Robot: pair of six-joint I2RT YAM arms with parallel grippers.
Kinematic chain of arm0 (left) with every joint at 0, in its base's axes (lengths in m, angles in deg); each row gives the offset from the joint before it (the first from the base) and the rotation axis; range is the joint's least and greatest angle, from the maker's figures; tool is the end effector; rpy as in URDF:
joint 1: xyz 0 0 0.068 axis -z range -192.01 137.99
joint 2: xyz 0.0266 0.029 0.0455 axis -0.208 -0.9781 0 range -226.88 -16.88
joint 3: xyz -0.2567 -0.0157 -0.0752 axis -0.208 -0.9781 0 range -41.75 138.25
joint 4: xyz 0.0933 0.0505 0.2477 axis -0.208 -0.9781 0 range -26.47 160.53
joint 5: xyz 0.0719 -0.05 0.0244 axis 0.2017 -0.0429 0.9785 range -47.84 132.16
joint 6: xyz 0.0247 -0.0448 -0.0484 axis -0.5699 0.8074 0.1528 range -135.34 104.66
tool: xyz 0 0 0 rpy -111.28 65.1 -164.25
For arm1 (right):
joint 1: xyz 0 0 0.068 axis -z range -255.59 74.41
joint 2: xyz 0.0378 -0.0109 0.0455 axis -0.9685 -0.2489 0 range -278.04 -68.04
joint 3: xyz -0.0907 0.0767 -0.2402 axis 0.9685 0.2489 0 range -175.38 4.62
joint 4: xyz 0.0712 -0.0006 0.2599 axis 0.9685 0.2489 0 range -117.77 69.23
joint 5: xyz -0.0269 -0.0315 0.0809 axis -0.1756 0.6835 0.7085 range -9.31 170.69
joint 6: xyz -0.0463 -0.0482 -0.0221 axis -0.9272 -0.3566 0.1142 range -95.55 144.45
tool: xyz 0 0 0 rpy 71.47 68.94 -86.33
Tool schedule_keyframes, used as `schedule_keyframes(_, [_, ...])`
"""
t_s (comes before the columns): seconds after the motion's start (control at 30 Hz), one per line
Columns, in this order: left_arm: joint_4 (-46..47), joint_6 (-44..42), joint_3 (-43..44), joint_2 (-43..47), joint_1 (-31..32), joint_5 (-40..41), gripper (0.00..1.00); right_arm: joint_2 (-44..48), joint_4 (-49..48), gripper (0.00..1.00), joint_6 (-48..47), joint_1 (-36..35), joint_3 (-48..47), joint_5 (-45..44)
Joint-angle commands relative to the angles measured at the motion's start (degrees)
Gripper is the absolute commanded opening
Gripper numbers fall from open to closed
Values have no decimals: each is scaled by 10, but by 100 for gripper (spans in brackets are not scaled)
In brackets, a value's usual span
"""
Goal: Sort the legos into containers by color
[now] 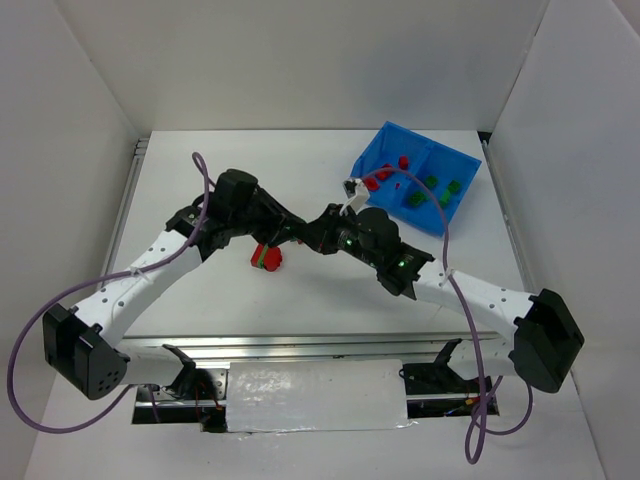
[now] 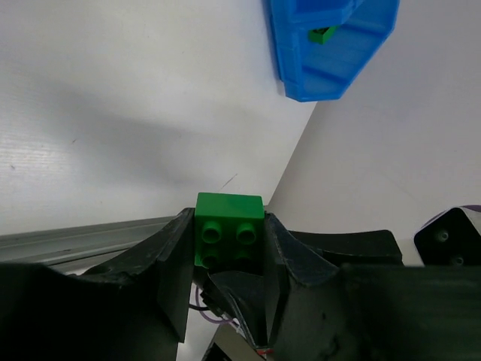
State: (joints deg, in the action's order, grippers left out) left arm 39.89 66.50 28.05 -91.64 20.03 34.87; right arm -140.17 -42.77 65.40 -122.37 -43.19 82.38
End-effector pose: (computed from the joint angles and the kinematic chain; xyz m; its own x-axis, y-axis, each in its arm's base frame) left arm 0.2643 -0.1740 0.3249 -0.6775 -0.7343 -0.0423 -0.4012 0.4172 -0.8155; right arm 0.2220 0.2388 0.2890 -0.5743 0.3455 -0.7422 -0.4926 0.5783 0.6503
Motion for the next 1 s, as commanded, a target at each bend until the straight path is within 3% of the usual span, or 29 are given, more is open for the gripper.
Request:
schedule_keyframes(0.0, [20,6,6,18,3,-27,0,-6,-42,0,-8,-6,-34,-30])
schedule_keyframes(0.03, [22,3,5,18,3,-26,7,-5,-41,0,-10,-6,-33,-31])
schedule_keyframes(0.1, [31,-22,8,17,3,-22,54,3,-42,0,-10,-6,-27,-33])
schedule_keyframes(0.13, [32,-34,27,13,2,-16,99,7,-36,0,-6,-2,-18,-43])
schedule_keyframes(0.23, [-34,-100,102,-14,-6,39,100,24,3,0,6,26,3,-54])
schedule_keyframes(0.37, [-129,-226,172,-35,-41,117,100,95,75,0,13,141,33,-88])
schedule_keyframes(0.43, [-154,-284,178,-48,-44,175,100,102,179,0,12,189,-2,-136])
schedule_keyframes(0.53, [-179,-385,166,-89,-50,197,99,60,304,0,2,308,-90,-174])
schedule_keyframes(0.6, [-192,-416,155,-118,-49,214,99,3,344,0,-18,397,-154,-123])
schedule_keyframes(0.77, [-172,-405,93,-130,-50,223,99,-169,441,0,-46,488,-322,-115])
schedule_keyframes(0.93, [-138,-421,70,-123,-51,203,99,-273,480,15,-54,533,-445,-71])
schedule_keyframes(0.97, [-139,-423,72,-124,-50,205,100,-280,467,39,-56,535,-454,-66])
